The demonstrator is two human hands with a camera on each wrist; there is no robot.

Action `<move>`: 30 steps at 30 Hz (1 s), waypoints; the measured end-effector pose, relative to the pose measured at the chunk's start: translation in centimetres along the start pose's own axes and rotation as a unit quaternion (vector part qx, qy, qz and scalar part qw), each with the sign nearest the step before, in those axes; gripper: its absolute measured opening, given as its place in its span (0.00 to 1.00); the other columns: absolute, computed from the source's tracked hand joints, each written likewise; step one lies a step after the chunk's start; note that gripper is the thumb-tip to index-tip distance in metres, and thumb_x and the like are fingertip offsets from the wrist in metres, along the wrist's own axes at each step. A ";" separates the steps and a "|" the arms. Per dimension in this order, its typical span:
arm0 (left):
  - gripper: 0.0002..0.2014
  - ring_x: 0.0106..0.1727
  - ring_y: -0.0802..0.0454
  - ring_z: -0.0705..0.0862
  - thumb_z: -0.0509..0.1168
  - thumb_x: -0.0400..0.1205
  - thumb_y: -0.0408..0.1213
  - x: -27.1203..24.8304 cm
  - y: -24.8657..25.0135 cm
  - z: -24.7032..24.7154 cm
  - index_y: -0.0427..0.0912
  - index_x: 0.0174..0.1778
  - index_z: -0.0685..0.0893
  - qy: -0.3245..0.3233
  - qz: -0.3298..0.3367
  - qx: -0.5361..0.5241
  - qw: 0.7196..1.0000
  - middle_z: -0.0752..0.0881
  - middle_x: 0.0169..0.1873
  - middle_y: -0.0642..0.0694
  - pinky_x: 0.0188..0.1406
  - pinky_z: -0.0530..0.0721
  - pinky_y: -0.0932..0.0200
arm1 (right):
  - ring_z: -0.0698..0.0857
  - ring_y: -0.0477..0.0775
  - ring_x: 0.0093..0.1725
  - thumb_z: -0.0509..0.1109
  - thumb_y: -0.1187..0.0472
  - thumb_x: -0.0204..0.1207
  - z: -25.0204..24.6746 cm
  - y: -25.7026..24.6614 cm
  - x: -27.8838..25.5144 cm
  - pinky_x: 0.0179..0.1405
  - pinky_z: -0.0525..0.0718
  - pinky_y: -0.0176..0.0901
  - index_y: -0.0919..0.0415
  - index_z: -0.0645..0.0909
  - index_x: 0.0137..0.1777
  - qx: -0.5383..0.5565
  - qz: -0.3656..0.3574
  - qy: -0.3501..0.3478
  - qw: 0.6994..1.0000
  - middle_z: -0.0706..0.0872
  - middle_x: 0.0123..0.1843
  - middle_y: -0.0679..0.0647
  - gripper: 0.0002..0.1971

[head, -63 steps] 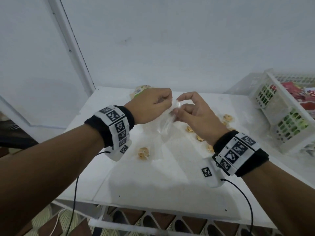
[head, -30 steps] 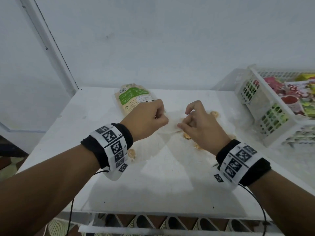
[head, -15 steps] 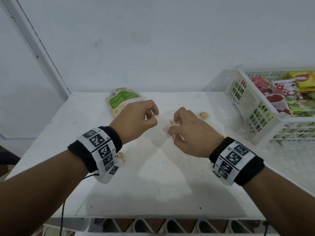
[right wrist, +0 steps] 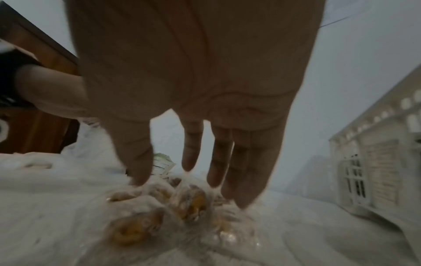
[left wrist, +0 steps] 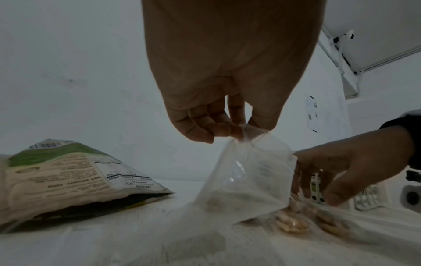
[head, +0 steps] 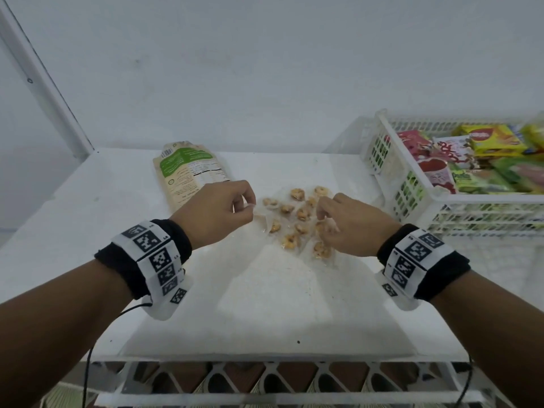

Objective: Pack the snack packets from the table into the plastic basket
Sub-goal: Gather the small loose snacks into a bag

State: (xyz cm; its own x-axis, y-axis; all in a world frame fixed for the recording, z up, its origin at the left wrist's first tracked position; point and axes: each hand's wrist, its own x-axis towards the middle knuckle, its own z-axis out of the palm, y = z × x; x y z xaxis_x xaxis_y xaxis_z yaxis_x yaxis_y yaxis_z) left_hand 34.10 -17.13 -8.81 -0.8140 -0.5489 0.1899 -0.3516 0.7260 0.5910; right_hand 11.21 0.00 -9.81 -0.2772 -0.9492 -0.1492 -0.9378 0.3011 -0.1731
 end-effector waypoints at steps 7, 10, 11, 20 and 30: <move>0.02 0.36 0.58 0.81 0.68 0.84 0.42 0.0 0.9 0.8 0.54 0.46 0.84 0.008 -0.024 0.018 1.000 0.84 0.35 0.55 0.40 0.82 0.55 | 0.77 0.53 0.53 0.73 0.25 0.67 0.7 0.4 -1.2 0.50 0.81 0.51 0.42 0.67 0.61 -0.036 0.036 -0.087 0.995 0.71 0.57 0.48 0.32; 0.02 0.37 0.57 0.81 0.68 0.84 0.43 -0.2 1.1 1.1 0.55 0.45 0.84 0.021 -0.029 0.009 0.999 0.84 0.35 0.55 0.41 0.81 0.56 | 0.73 0.57 0.58 0.74 0.30 0.71 1.2 0.2 -1.4 0.54 0.78 0.51 0.43 0.68 0.62 -0.064 0.025 -0.086 0.994 0.71 0.62 0.52 0.28; 0.02 0.37 0.57 0.81 0.69 0.84 0.44 -0.3 1.2 1.2 0.55 0.45 0.84 0.024 -0.034 0.007 0.999 0.84 0.35 0.55 0.41 0.80 0.57 | 0.73 0.58 0.59 0.73 0.32 0.73 1.3 0.2 -1.4 0.55 0.77 0.51 0.43 0.69 0.62 -0.067 0.019 -0.087 0.994 0.71 0.63 0.53 0.26; 0.03 0.33 0.62 0.80 0.69 0.85 0.47 -1.2 1.2 1.6 0.54 0.47 0.85 0.026 -0.060 0.009 0.998 0.84 0.32 0.56 0.37 0.75 0.62 | 0.73 0.63 0.67 0.69 0.35 0.79 1.5 0.0 -1.8 0.64 0.76 0.54 0.40 0.69 0.75 -0.046 0.010 -0.093 0.995 0.69 0.70 0.57 0.27; 0.03 0.31 0.64 0.80 0.70 0.84 0.46 -0.8 1.2 1.9 0.53 0.46 0.86 0.035 -0.060 -0.001 0.998 0.83 0.31 0.56 0.36 0.76 0.63 | 0.70 0.66 0.71 0.66 0.33 0.80 2.2 -0.3 -0.7 0.72 0.77 0.62 0.33 0.65 0.79 -0.051 0.001 -0.096 0.994 0.67 0.73 0.58 0.29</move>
State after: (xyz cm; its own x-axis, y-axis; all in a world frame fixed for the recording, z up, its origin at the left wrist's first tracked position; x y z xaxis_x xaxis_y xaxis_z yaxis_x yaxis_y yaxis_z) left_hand 33.43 -15.01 -9.72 -0.7319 -0.6594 0.1719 -0.4441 0.6529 0.6136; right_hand 12.18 0.75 -11.83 -0.2435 -0.9107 -0.3335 -0.9563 0.2829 -0.0743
